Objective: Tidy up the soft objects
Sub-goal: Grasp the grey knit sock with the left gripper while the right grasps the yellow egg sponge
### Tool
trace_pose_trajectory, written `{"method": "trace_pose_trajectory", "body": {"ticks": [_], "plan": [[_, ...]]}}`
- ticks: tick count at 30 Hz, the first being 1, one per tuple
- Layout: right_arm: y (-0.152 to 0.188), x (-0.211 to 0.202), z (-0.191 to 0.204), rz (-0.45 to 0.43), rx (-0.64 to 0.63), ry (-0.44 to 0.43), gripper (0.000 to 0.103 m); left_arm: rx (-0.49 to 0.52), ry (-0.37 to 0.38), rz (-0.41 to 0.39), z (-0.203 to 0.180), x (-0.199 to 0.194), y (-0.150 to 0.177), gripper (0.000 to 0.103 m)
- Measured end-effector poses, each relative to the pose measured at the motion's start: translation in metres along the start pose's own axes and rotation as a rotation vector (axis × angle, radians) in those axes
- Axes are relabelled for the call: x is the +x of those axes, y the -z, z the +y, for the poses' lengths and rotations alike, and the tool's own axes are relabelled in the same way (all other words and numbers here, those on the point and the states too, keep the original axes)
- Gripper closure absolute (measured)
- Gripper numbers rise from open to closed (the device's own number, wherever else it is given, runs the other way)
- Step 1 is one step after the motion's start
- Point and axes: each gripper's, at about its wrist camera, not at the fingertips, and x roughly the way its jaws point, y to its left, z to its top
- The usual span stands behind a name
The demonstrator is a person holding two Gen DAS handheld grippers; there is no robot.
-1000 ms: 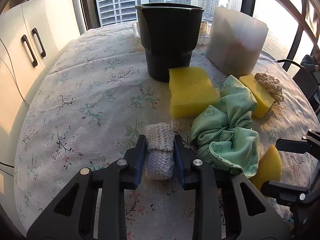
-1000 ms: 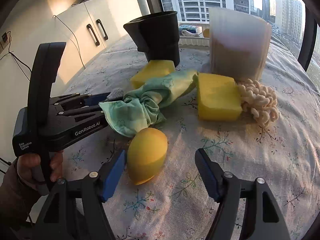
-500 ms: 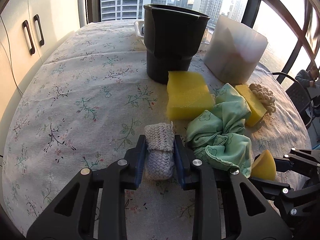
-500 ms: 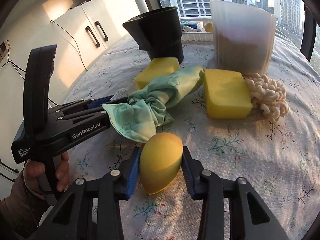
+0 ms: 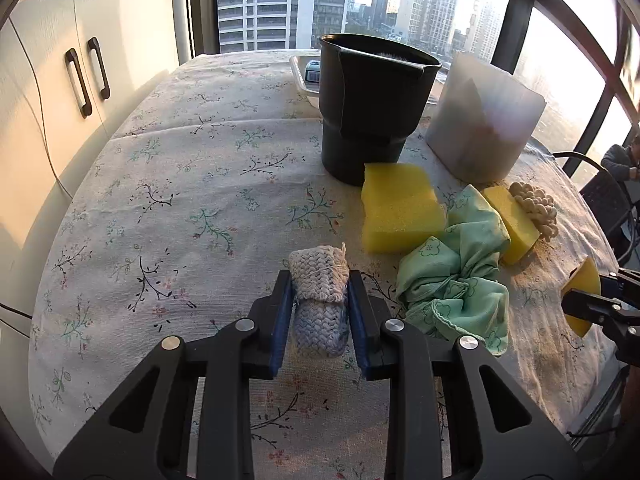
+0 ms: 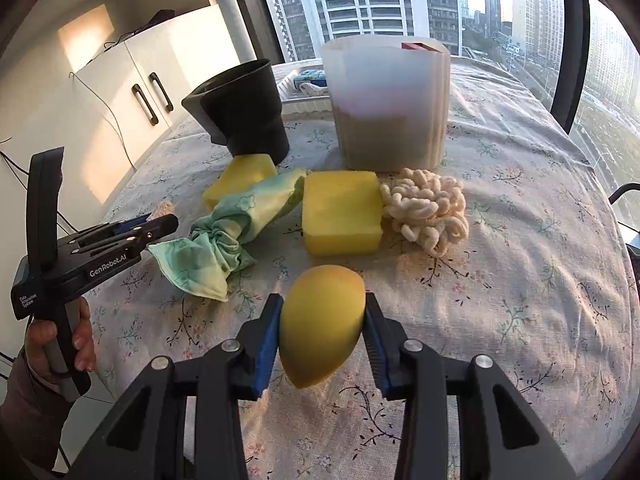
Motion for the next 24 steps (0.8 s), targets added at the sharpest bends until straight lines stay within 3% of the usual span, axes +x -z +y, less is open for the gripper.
{"method": "trace_pose_trajectory", "body": {"ticks": [12,24], "plan": [[-0.023,-0.011,-0.072,-0.039,0.085,0.157,0.061,-0.035,-0.094,-0.024,0.030,0.003,-0.025,0.078],[-0.072,0.009,-0.128,-0.035,0.110,0.270,0.061,-0.076,-0.190,-0.024,0.074,0.033,-0.068,0.078]]}}
